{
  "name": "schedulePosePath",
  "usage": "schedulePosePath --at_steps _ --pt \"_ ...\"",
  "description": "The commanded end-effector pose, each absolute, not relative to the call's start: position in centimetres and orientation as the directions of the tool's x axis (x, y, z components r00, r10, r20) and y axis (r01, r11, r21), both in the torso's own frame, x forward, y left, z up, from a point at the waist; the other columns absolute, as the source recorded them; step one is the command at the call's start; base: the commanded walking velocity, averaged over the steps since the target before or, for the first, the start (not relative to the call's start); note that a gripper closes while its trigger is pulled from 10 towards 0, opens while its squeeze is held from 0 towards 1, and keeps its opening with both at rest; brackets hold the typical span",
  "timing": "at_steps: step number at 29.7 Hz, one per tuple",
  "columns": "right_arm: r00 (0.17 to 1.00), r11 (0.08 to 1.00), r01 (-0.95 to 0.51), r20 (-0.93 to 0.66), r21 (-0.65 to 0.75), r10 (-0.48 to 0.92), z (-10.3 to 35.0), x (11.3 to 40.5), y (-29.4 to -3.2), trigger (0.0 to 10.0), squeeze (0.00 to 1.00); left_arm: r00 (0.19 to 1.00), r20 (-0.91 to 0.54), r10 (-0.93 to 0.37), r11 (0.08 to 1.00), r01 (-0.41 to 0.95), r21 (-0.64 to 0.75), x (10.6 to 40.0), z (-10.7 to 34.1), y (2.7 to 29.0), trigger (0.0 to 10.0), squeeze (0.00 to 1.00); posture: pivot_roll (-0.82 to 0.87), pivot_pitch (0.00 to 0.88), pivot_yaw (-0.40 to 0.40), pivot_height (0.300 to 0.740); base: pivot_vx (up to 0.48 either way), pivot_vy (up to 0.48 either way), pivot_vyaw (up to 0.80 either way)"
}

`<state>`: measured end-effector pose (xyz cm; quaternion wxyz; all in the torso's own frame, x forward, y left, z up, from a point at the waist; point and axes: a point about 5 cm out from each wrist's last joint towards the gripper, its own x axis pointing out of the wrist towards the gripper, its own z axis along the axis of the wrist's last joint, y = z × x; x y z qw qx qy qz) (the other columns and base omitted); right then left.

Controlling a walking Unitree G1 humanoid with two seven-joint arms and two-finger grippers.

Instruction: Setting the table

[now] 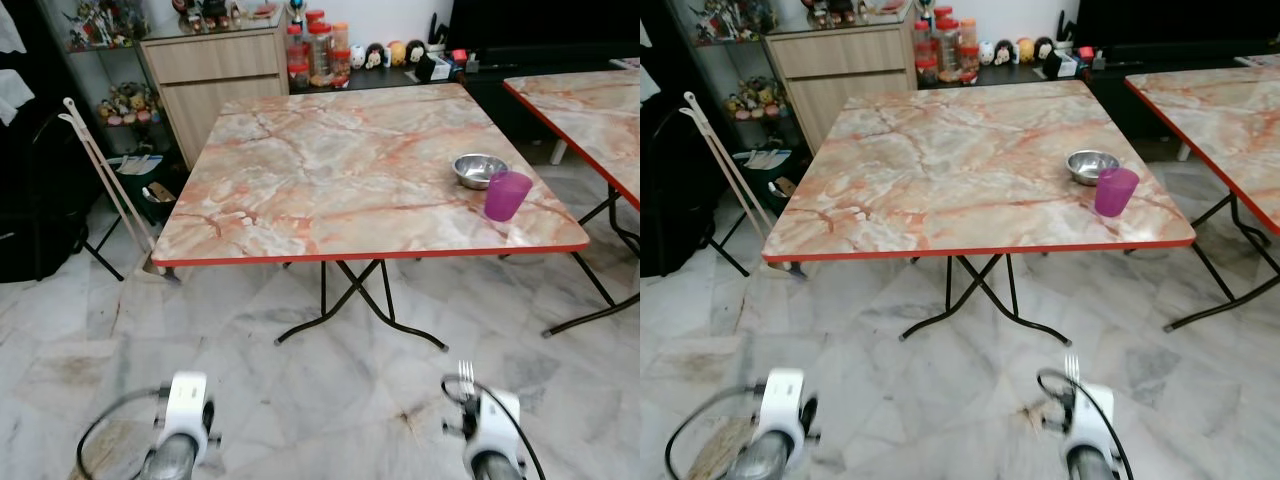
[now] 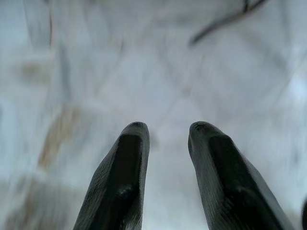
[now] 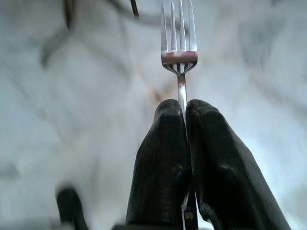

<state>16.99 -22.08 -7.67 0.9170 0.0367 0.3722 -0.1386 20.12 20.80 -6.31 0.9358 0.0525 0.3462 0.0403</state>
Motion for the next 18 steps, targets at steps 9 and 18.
schedulePosePath --at_steps 9,18 --pt "0.587 0.950 0.312 -0.787 0.006 -0.188 -9.4 13.6 -21.9 10.0 0.00 0.604 -0.772 0.196 0.980 -0.100 0.170 15.4 -8.5 23.1 10.0 0.00 -0.05 0.000 0.053 0.740 0.000 0.000 0.00" --pt "0.621 0.950 0.306 -0.768 0.056 -0.155 -9.0 14.8 -21.3 10.0 0.00 0.615 -0.769 0.172 0.983 -0.053 0.177 16.8 -8.2 22.2 10.0 0.00 -0.05 0.000 0.049 0.740 0.000 0.000 0.00"
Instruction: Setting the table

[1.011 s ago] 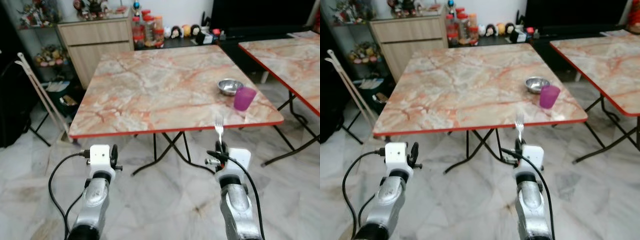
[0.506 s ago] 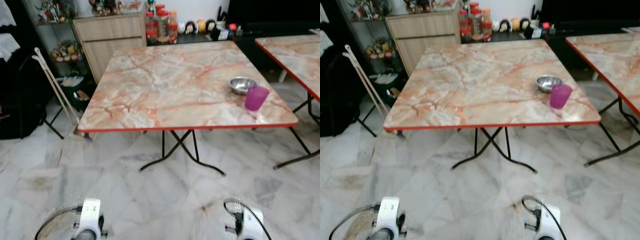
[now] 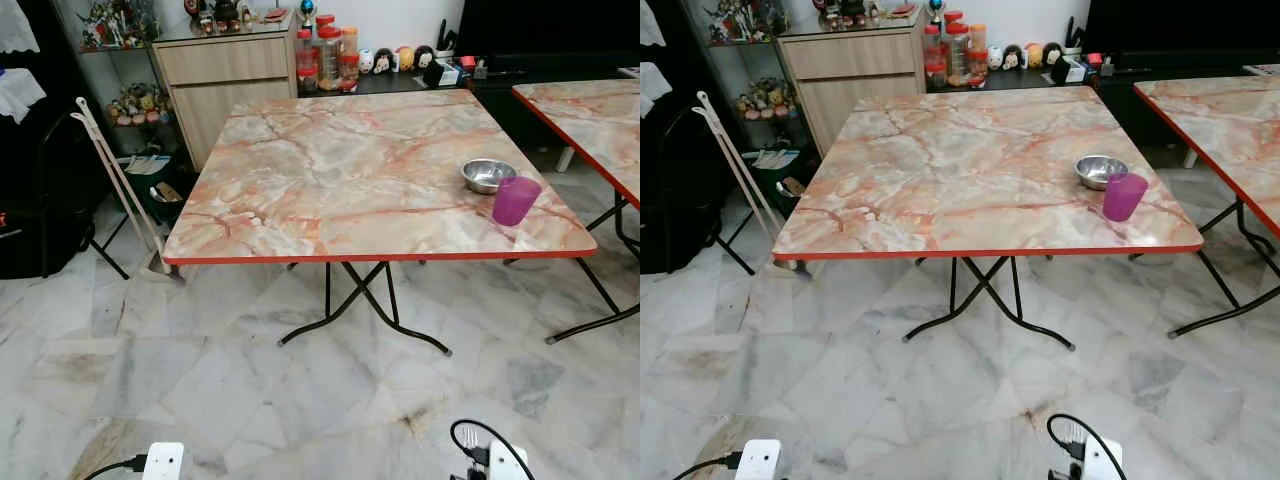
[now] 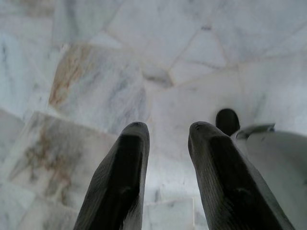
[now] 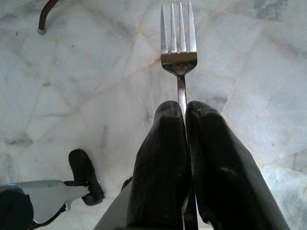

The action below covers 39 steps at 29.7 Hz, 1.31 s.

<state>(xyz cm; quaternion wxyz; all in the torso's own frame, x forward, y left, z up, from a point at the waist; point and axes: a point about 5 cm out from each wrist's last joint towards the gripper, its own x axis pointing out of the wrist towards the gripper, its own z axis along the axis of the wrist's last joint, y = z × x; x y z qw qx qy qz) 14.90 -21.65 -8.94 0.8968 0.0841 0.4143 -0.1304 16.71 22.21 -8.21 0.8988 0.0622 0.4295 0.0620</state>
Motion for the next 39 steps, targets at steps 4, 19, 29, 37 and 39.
schedulePosePath --at_steps 4,19,29,37,39 --pt "0.625 0.949 0.308 -0.766 0.064 -0.152 -9.0 15.0 -21.1 10.0 0.00 0.624 -0.765 0.161 0.983 -0.036 0.178 17.2 -8.1 22.0 10.0 0.00 -0.05 0.000 0.051 0.740 0.000 -0.196 0.00" --pt "0.638 0.948 0.310 -0.754 0.068 -0.155 -8.9 15.3 -21.1 10.0 0.00 0.607 -0.777 0.168 0.982 -0.036 0.184 16.7 -8.3 22.0 10.0 0.00 -0.06 0.000 0.054 0.740 0.000 -0.273 0.00" --pt "0.658 0.948 0.308 -0.738 0.081 -0.151 -8.7 15.8 -20.8 10.0 0.00 0.609 -0.776 0.165 0.983 -0.039 0.179 16.6 -8.4 21.9 10.0 0.00 -0.06 0.000 0.056 0.740 0.000 -0.273 0.24" --pt "0.677 0.959 0.274 -0.722 0.069 -0.141 -8.4 16.3 -20.8 10.0 0.00 0.613 -0.773 0.164 0.984 -0.042 0.175 16.7 -8.4 21.8 10.0 0.00 -0.06 0.000 0.054 0.740 0.000 -0.275 0.32" --pt "0.680 0.959 0.276 -0.720 0.071 -0.142 -8.4 16.4 -20.8 10.0 0.00 0.614 -0.773 0.163 0.984 -0.043 0.173 16.7 -8.4 21.7 10.0 0.00 -0.06 0.000 0.052 0.740 0.000 -0.272 0.44"
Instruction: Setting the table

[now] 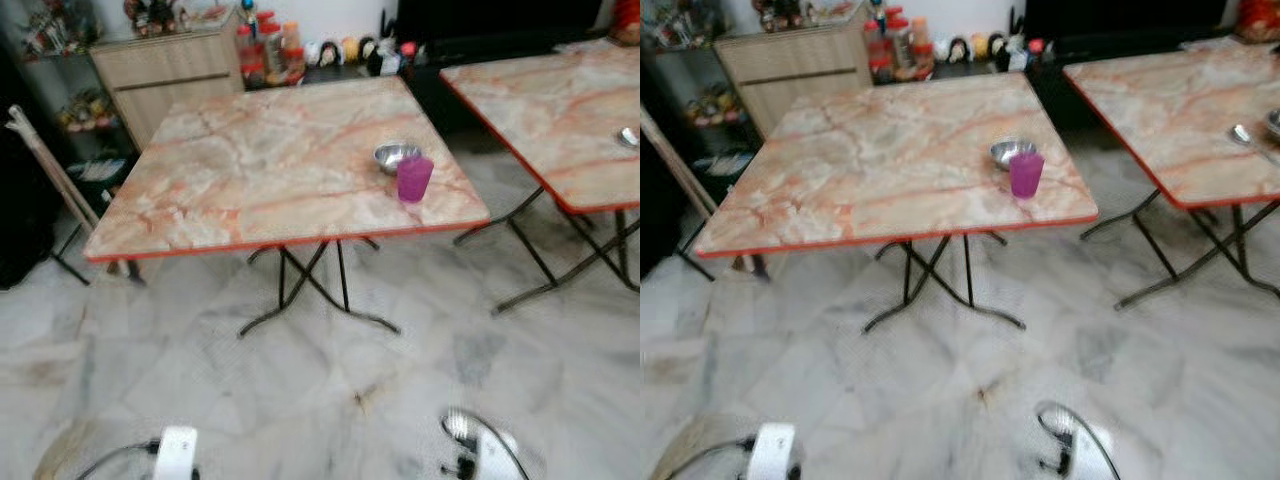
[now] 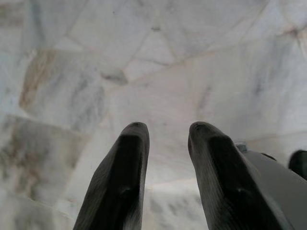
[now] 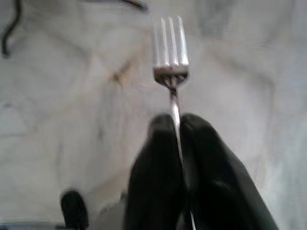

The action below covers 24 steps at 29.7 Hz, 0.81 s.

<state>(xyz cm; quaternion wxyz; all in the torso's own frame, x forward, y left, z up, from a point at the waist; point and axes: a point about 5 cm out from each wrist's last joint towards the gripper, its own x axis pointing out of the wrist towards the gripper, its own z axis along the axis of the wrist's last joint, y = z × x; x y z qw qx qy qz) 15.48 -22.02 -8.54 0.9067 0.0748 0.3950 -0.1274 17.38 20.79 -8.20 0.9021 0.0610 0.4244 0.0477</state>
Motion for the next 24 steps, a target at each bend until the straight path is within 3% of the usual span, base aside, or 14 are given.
schedulePosePath --at_steps 1,8,13,21,24 --pt "0.680 0.958 0.277 -0.720 0.072 -0.142 -8.36 16.42 -20.76 10.0 0.00 0.615 -0.772 0.161 0.984 -0.043 0.172 16.76 -8.34 21.70 10.0 0.00 -0.06 0.000 0.052 0.740 0.000 -0.274 0.00" --pt "0.680 0.963 0.262 -0.720 0.065 -0.137 -8.36 16.42 -20.72 10.0 0.00 0.617 -0.771 0.157 0.985 -0.039 0.169 16.82 -8.33 21.61 10.0 0.00 -0.06 0.000 0.053 0.740 0.000 -0.273 0.00" --pt "0.676 0.962 0.266 -0.724 0.065 -0.138 -8.45 16.25 -20.66 10.0 0.00 0.616 -0.772 0.157 0.985 -0.037 0.171 16.76 -8.35 21.65 10.0 0.00 -0.06 0.000 0.054 0.740 0.000 -0.272 0.67" --pt "0.678 0.965 0.256 -0.722 0.058 -0.137 -8.40 16.34 -20.68 10.0 0.00 0.618 -0.771 0.154 0.985 -0.035 0.169 16.71 -8.38 21.51 10.0 0.00 -0.06 0.000 0.054 0.740 0.000 -0.270 0.00" --pt "0.681 0.968 0.247 -0.720 0.054 -0.133 -8.38 16.38 -20.66 10.0 0.00 0.617 -0.772 0.152 0.985 -0.032 0.168 16.68 -8.41 21.45 10.0 0.00 -0.06 0.000 0.052 0.740 0.000 -0.269 0.69"
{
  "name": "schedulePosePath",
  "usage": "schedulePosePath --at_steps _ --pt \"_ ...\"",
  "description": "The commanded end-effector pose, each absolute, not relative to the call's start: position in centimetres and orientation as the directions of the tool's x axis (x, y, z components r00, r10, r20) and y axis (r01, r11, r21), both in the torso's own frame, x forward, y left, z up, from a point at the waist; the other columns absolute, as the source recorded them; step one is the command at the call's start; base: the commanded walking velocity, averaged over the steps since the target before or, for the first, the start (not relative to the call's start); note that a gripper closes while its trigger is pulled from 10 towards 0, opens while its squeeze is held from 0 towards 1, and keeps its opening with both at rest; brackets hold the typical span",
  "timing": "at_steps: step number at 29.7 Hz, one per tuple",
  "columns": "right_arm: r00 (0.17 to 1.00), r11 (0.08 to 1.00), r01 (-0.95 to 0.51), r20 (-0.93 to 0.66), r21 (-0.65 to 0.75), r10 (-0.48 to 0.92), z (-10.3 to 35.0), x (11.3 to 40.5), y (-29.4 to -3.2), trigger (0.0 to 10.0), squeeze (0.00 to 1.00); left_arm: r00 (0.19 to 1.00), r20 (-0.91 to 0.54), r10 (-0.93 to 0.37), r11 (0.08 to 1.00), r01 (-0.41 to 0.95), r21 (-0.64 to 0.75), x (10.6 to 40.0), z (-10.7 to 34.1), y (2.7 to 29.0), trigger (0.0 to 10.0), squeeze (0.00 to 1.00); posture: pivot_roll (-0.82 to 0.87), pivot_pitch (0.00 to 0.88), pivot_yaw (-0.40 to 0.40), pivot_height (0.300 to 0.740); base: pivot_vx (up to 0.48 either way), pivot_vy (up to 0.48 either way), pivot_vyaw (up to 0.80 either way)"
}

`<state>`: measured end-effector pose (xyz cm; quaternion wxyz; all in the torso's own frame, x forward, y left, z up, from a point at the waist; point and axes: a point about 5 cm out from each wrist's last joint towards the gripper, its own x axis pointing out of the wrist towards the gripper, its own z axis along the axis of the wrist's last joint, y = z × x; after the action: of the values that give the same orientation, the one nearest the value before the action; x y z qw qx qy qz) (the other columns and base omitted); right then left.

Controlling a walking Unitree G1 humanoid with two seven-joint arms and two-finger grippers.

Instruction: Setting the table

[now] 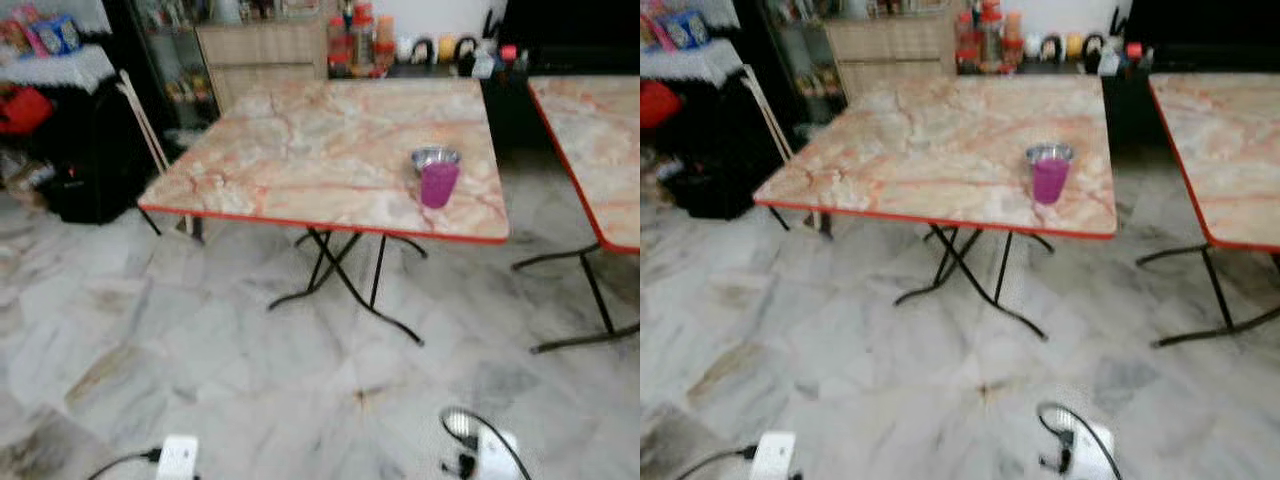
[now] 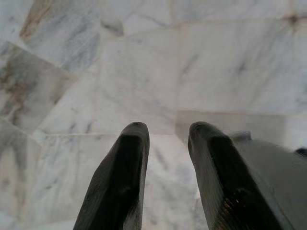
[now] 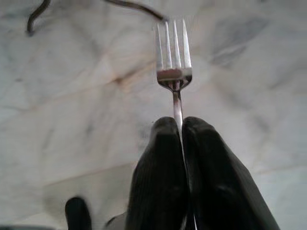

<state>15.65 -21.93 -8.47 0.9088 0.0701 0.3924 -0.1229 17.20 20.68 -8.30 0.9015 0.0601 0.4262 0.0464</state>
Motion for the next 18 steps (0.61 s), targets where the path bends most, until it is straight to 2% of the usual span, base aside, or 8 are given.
schedulePosePath --at_steps 1,3,18 --pt "0.682 0.968 0.243 -0.719 0.054 -0.131 -8.37 16.42 -20.61 10.0 0.00 0.617 -0.772 0.151 0.985 -0.032 0.167 16.68 -8.41 21.44 10.0 0.00 -0.06 0.000 0.052 0.740 0.000 -0.270 0.80" --pt "0.677 0.966 0.252 -0.724 0.055 -0.135 -8.42 16.39 -20.56 10.0 0.00 0.619 -0.771 0.150 0.986 -0.033 0.166 16.73 -8.39 21.42 10.0 0.00 -0.06 0.000 0.050 0.740 0.000 -0.266 0.80" --pt "0.678 0.961 0.270 -0.720 0.060 -0.146 -8.41 16.29 -20.73 10.0 0.00 0.624 -0.766 0.152 0.986 -0.039 0.164 16.77 -8.35 21.45 10.0 0.00 -0.06 0.000 0.046 0.740 0.000 -0.270 0.00"
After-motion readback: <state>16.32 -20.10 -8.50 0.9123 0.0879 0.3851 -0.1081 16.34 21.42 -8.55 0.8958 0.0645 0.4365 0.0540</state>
